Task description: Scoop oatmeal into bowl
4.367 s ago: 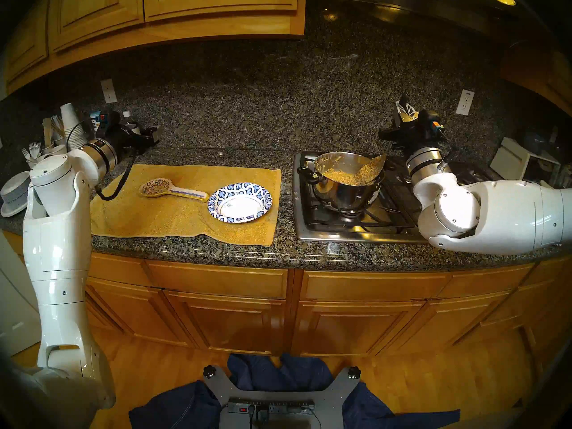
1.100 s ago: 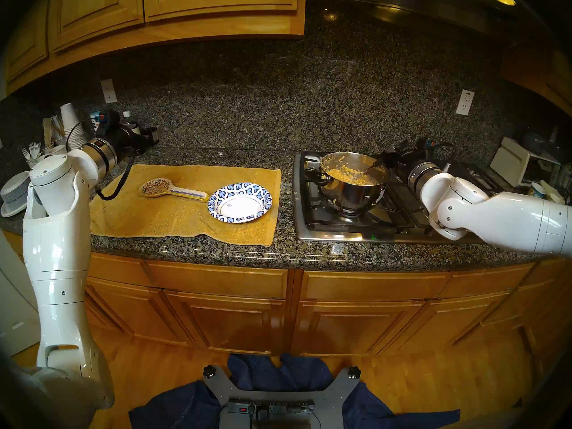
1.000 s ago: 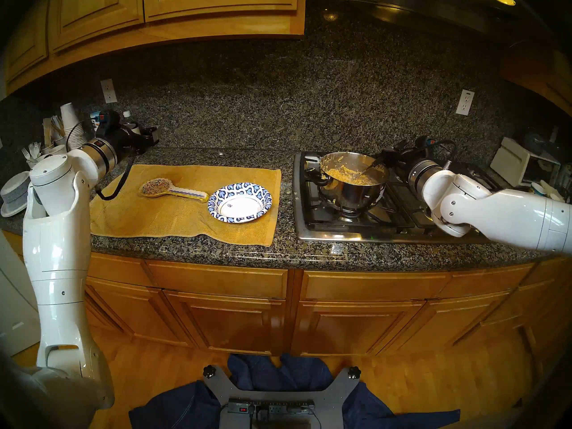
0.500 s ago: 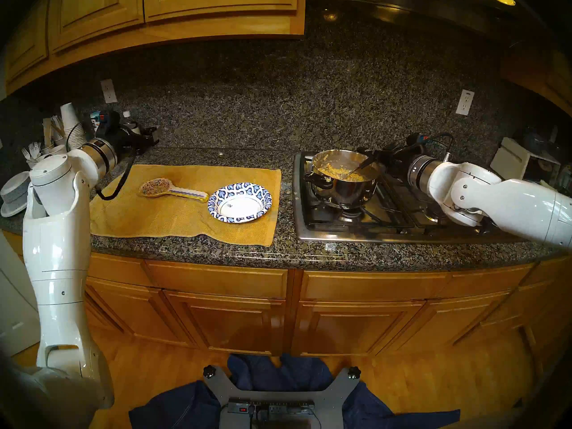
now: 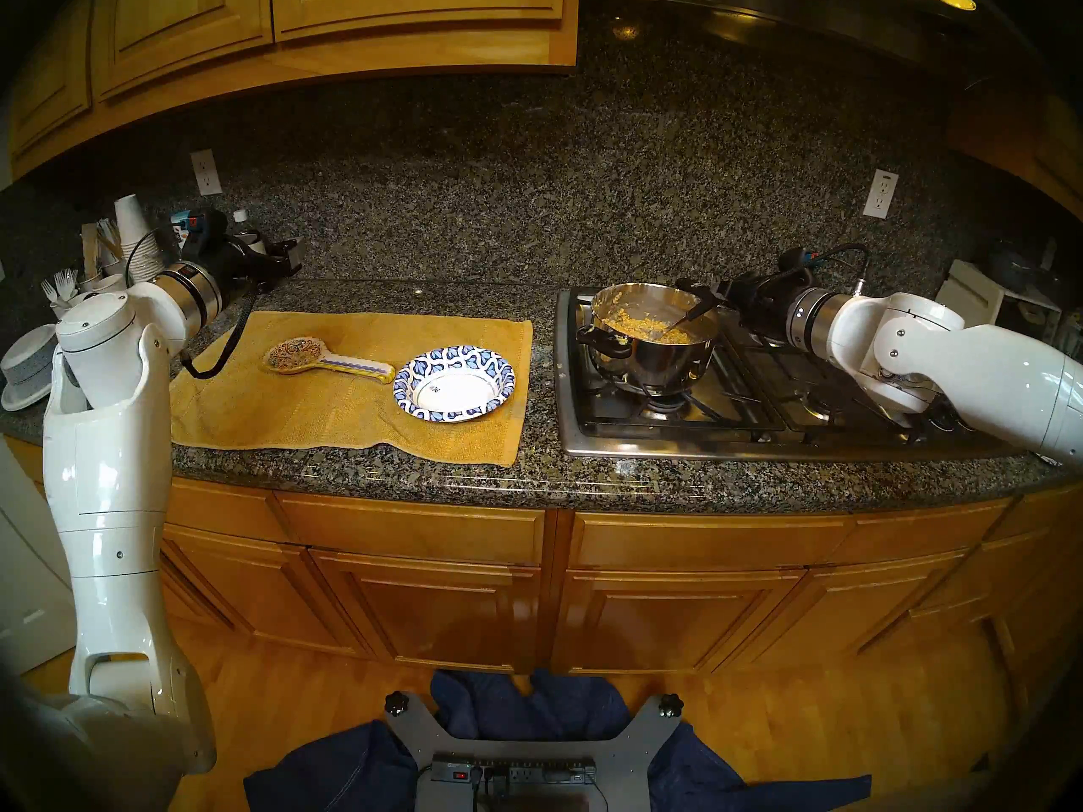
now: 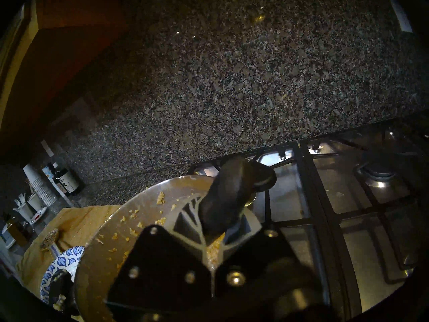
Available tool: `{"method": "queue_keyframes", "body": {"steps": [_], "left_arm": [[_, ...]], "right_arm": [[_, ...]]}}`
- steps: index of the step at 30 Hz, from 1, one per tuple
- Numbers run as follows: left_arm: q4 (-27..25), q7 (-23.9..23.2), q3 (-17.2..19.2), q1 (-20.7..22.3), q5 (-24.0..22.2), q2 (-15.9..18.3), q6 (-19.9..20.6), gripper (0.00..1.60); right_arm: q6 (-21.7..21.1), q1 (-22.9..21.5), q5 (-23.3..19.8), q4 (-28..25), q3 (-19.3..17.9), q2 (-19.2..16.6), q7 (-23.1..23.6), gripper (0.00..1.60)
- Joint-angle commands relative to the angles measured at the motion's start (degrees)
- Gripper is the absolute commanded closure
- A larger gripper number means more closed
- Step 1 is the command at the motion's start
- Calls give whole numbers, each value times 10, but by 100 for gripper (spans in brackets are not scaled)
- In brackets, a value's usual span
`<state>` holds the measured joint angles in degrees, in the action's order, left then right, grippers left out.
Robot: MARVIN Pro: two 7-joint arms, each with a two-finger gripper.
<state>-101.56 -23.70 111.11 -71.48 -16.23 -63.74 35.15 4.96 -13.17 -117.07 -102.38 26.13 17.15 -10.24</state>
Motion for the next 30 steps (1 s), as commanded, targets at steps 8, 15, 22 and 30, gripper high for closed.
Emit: {"method": "queue_keyframes", "body": {"steps": [8,15,22,30], "left_arm": [[-16,-1,2,18,-3,5,-9,0],[-16,-1,1,18,-3,5,-9,0],[-16,0,1,18,-3,5,-9,0],[-16,0,1,17,-3,6,-8,0]], "right_arm": [[12,-27,-91,7,-44,-8,5,160],[23,-23,-162,1,-52,3,8,160],[32,-25,-216,-4,-60,15,10,160],[33,-43,-245,7,-77,13,7,160]]}}
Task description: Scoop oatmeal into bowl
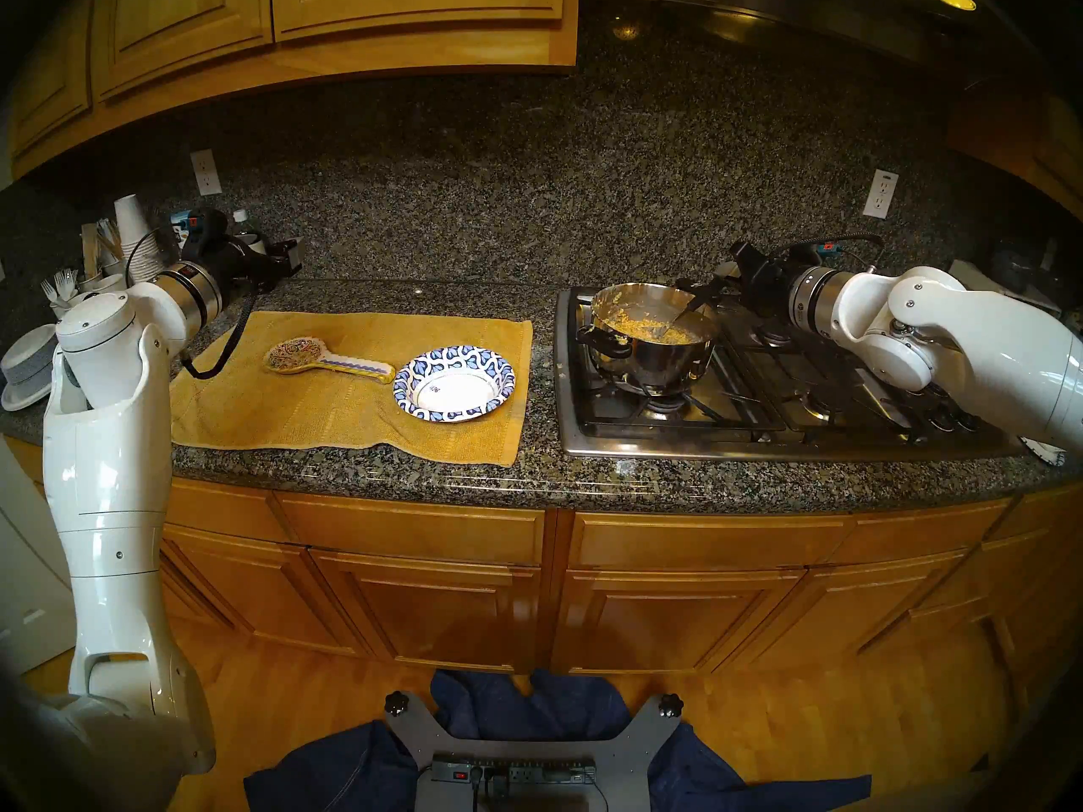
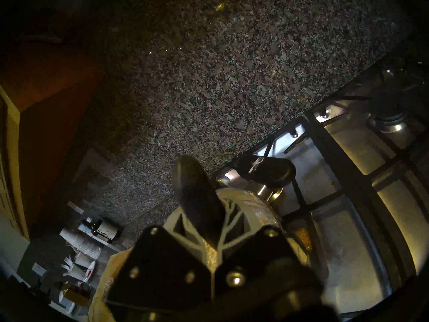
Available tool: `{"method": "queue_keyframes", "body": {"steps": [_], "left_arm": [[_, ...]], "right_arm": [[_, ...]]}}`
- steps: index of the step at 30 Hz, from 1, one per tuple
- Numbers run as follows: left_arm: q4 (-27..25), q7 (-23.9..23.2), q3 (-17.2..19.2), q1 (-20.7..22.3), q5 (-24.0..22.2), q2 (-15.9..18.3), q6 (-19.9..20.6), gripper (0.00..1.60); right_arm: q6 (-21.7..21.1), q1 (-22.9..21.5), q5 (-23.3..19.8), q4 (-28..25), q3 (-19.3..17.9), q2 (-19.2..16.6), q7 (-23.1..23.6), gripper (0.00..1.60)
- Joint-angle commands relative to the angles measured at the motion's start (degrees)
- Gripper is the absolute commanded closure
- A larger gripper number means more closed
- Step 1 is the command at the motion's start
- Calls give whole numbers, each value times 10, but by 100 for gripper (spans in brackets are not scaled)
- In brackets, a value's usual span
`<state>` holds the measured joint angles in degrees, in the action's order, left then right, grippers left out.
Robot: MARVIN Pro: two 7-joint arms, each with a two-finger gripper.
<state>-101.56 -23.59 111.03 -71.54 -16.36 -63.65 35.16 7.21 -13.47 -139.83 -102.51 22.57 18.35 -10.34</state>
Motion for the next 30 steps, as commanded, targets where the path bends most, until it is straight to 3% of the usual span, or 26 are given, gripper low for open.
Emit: {"method": "queue_keyframes", "body": {"steps": [1,12,30], "left_arm": [[-16,-1,2,18,-2,5,-8,0],[-16,-1,2,18,-3,5,-9,0],[-16,0,1,18,-4,5,-10,0]], "right_arm": [[11,-41,-22,10,-43,-1,7,160],[13,-46,-62,12,-53,-21,-4,160],[37,-37,-70,-9,-36,-55,-38,160]]}}
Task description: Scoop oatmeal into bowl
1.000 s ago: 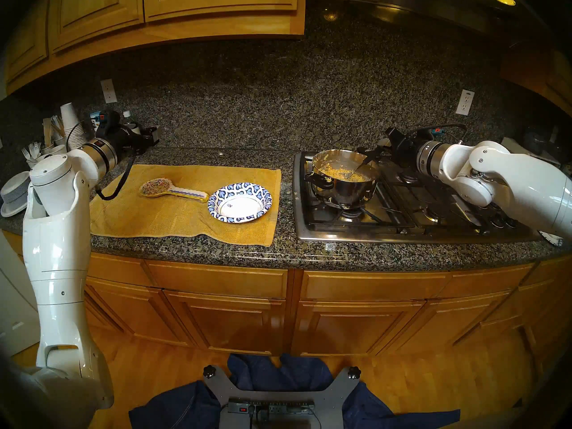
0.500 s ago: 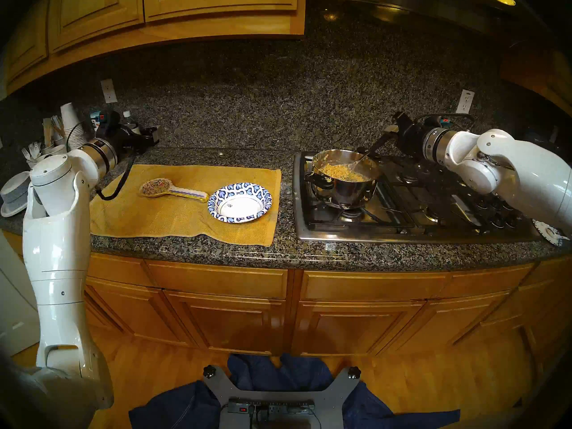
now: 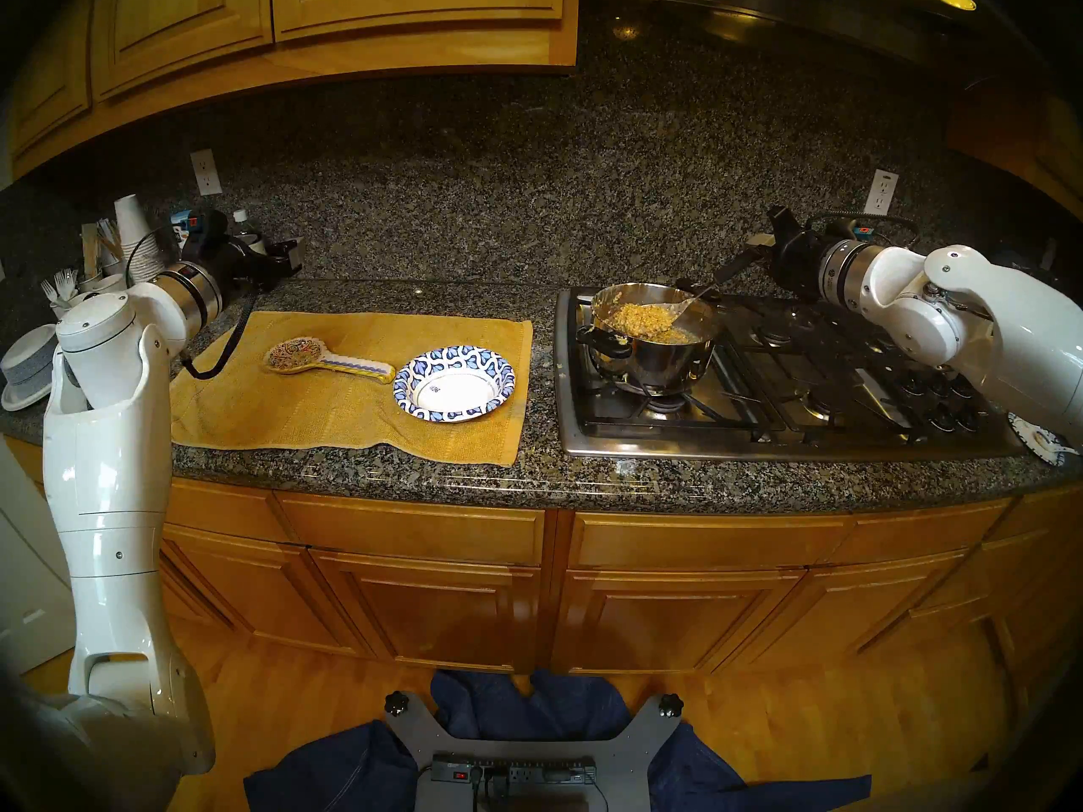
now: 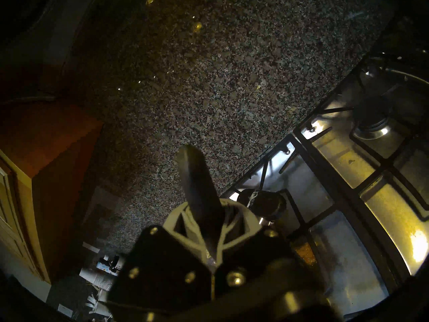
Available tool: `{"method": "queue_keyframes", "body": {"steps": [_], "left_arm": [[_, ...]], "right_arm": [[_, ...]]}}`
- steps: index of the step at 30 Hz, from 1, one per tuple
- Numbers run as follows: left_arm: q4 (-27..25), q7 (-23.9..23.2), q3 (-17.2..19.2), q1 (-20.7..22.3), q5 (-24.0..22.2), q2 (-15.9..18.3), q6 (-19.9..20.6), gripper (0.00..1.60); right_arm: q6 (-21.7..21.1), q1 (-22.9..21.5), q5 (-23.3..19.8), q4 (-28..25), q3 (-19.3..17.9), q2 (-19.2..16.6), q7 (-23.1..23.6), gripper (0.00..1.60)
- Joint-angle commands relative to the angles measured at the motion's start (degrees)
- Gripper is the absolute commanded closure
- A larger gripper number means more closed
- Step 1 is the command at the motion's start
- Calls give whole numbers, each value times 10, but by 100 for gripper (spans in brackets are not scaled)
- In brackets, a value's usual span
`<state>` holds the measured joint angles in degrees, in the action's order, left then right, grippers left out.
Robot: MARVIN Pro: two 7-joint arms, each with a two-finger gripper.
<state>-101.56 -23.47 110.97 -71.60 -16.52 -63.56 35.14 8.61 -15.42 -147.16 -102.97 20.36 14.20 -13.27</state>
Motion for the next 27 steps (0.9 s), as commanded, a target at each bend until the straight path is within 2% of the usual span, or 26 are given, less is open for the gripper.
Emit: {"method": "queue_keyframes", "body": {"steps": [1,27], "left_arm": [[-16,-1,2,19,-2,5,-10,0],[-16,0,2,18,-3,5,-9,0]], "right_arm": [[28,-16,1,-5,-13,-13,-13,160],[51,-38,-42,20,-31,25,-49,160]]}}
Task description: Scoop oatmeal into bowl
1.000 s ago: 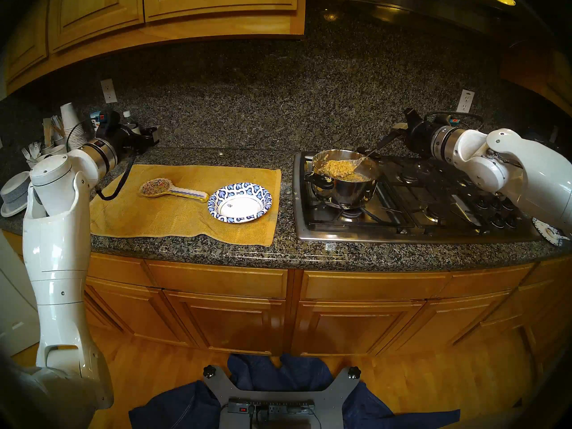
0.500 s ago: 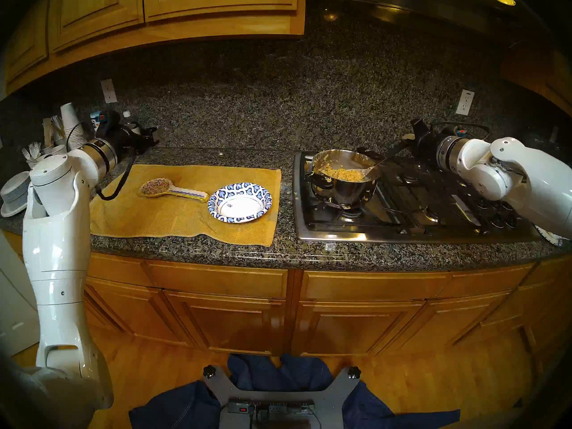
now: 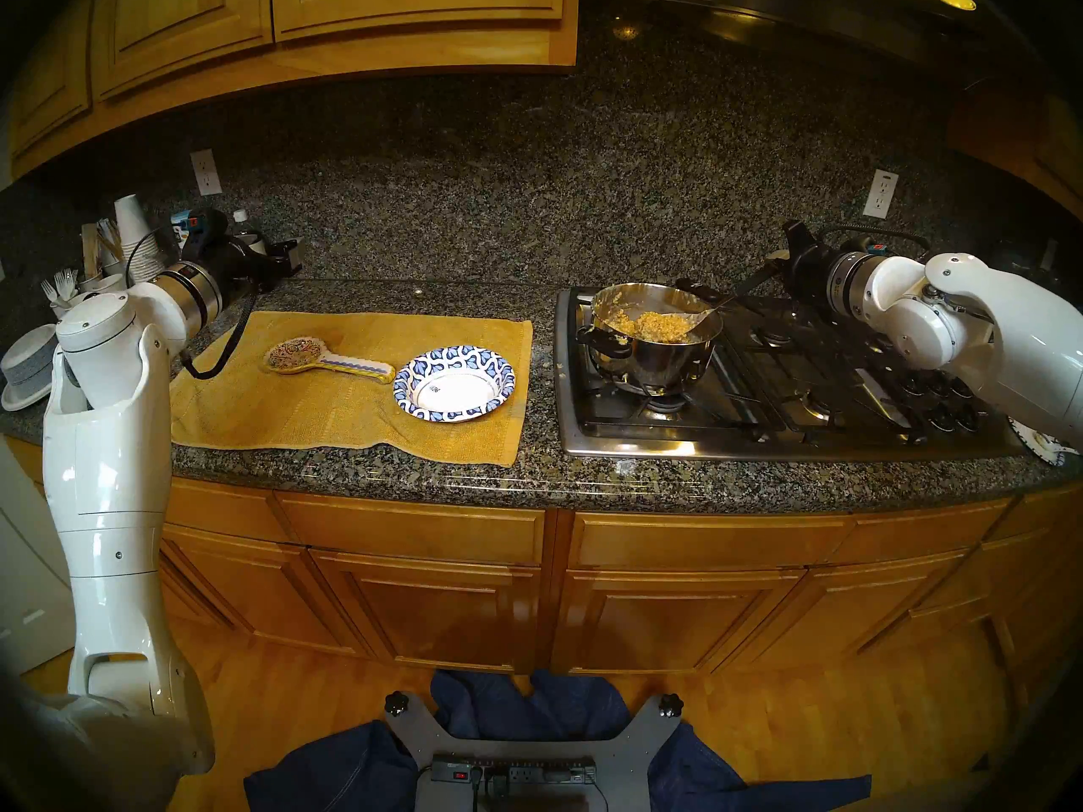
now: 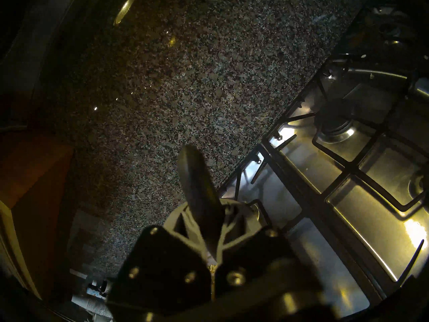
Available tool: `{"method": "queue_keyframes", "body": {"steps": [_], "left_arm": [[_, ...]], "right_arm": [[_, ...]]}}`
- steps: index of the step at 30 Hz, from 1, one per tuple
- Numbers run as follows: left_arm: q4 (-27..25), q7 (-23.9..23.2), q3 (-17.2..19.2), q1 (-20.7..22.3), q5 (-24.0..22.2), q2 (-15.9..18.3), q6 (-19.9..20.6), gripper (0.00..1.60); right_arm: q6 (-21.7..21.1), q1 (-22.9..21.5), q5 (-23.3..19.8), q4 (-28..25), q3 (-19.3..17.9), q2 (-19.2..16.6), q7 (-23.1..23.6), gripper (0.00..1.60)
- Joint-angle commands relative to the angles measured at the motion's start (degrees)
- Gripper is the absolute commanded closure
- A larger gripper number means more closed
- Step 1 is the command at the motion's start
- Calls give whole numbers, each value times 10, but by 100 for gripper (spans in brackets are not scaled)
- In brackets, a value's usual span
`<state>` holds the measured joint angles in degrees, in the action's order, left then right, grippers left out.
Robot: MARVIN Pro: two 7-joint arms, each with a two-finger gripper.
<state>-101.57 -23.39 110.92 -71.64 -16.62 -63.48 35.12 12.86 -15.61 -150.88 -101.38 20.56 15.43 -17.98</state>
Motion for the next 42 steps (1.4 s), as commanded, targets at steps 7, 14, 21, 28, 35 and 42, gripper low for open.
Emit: {"method": "queue_keyframes", "body": {"steps": [7,14,21,28,35,42], "left_arm": [[-16,-1,2,18,-2,5,-9,0],[-16,-1,2,18,-3,5,-9,0],[-16,-1,2,18,-3,5,-9,0],[-16,0,2,18,-3,5,-9,0],[-16,0,1,18,-4,6,-9,0],[-16,0,1,18,-4,6,-9,0]], "right_arm": [[6,-44,-16,8,-40,19,-14,160],[2,-52,-25,8,-44,22,-28,160],[-1,-58,-36,5,-46,24,-43,160],[-2,-61,-40,0,-47,25,-53,160],[-3,-63,-40,-1,-47,25,-57,160],[-6,-65,-39,-1,-47,25,-59,160]]}}
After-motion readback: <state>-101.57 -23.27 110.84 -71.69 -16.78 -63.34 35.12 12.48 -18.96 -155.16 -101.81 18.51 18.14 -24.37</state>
